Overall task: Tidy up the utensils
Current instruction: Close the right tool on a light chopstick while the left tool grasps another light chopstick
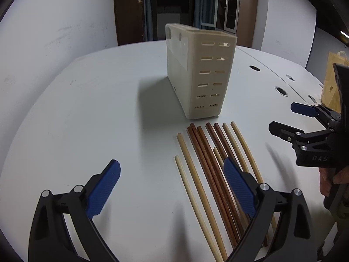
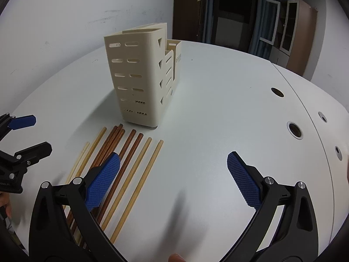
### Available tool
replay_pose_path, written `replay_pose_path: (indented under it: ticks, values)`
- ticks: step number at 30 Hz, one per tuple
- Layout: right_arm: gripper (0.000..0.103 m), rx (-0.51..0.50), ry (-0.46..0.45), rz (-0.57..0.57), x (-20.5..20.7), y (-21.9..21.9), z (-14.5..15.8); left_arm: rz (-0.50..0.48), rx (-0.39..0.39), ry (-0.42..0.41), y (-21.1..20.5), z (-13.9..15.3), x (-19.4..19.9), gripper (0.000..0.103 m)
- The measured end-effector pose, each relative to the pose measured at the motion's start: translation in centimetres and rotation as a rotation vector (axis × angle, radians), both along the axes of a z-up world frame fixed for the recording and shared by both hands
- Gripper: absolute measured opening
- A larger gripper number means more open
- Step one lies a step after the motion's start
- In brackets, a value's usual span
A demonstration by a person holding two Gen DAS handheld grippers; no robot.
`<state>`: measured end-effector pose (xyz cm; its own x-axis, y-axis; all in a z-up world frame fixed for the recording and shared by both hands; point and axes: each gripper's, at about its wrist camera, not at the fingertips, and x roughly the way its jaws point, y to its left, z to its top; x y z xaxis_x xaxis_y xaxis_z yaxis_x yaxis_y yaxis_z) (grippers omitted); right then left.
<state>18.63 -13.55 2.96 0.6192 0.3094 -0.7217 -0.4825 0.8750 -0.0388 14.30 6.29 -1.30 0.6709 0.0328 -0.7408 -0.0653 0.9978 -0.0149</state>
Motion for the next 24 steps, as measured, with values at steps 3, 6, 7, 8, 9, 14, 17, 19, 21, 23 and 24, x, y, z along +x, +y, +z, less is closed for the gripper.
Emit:
replay_pose_path:
  ticks: [3, 6, 7, 8, 9, 14, 17, 19, 21, 23, 24]
  values:
    - [0.094, -0.019, 0.036, -0.008, 1.1, 0.6, -0.3, 0.006, -0.025, 0.043, 0.7, -0.5, 1.1, 0.090]
    - [0.094, -0.039, 0.064, -0.009, 2.0, 1.1, -0.4, 0.010, -0.051, 0.110, 1.3, -1.4, 2.4, 0.088]
    - [0.093, -0.042, 0.083, -0.014, 2.4, 1.3, -0.5, 0.011, -0.060, 0.130, 1.5, -1.6, 2.7, 0.086]
    - [0.089, -0.044, 0.098, -0.018, 2.8, 1.4, -0.6, 0.015, -0.072, 0.150, 1.8, -1.9, 3.1, 0.084]
    - [0.088, -0.045, 0.116, -0.022, 3.2, 1.5, -0.7, 0.018, -0.088, 0.173, 2.0, -2.1, 3.5, 0.083]
    - [0.083, -0.040, 0.181, -0.052, 4.9, 1.8, -1.6, 0.016, -0.114, 0.228, 2.4, -2.6, 4.7, 0.075]
    - [0.079, -0.043, 0.220, -0.061, 5.5, 2.2, -2.3, -0.001, -0.103, 0.262, 1.9, -3.0, 5.4, 0.066]
    - [0.075, -0.053, 0.237, -0.054, 5.7, 2.6, -2.6, -0.004, -0.090, 0.283, 1.7, -3.3, 5.9, 0.063]
    - [0.072, -0.074, 0.241, -0.054, 5.8, 3.1, -3.0, -0.002, -0.092, 0.307, 1.7, -3.8, 6.4, 0.060]
    - [0.067, -0.079, 0.256, -0.059, 6.2, 3.2, -3.3, -0.001, -0.097, 0.323, 1.9, -4.2, 6.8, 0.056]
    - [0.066, -0.081, 0.263, -0.063, 6.3, 3.3, -3.5, 0.000, -0.096, 0.328, 1.9, -4.3, 6.9, 0.055]
